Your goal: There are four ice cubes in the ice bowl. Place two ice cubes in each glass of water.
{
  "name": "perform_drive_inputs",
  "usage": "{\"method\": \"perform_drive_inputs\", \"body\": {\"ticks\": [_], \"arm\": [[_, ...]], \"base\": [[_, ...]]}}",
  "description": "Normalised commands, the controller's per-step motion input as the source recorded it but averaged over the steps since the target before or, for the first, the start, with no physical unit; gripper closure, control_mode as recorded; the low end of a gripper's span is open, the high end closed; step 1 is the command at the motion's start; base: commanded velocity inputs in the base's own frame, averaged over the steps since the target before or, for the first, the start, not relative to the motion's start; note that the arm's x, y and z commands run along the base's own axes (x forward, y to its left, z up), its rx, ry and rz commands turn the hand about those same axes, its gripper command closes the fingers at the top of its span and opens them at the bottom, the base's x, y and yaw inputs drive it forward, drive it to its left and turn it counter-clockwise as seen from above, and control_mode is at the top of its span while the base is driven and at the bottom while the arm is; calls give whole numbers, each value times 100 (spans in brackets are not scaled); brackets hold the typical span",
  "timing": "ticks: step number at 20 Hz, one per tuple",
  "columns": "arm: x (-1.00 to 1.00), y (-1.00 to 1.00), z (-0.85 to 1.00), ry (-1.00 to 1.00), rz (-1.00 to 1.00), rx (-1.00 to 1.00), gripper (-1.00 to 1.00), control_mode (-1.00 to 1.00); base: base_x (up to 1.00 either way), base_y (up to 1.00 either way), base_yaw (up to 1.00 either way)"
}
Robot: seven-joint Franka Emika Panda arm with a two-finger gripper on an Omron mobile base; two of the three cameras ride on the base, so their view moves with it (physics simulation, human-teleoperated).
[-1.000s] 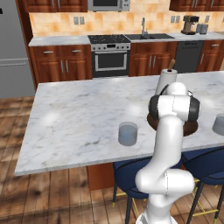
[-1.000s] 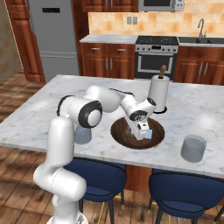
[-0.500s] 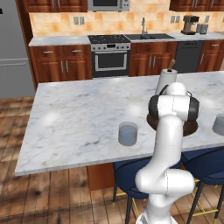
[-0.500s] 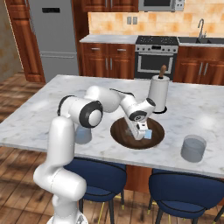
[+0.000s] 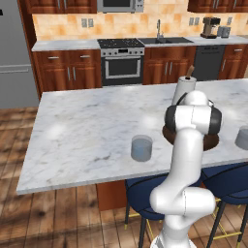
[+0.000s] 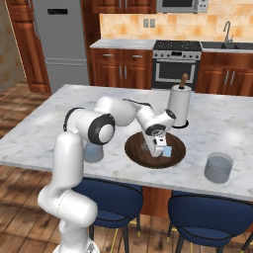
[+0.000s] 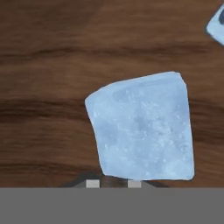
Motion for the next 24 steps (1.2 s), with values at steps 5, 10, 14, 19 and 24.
{"method": "perform_drive_inputs", "body": {"ticks": [5, 10, 14, 19, 24], "arm": [[-7, 0, 20, 0, -5, 0, 100, -100], [-37, 33, 40, -7, 0, 0, 100, -100], [-35, 73, 42, -7, 1, 0, 100, -100], [-18, 80, 62, -10, 1, 0, 100, -100], [-31, 89, 43, -3, 4, 0, 100, -100]], "base": [[0, 0, 0], [0, 0, 0], [0, 0, 0], [0, 0, 0], [0, 0, 0]]}}
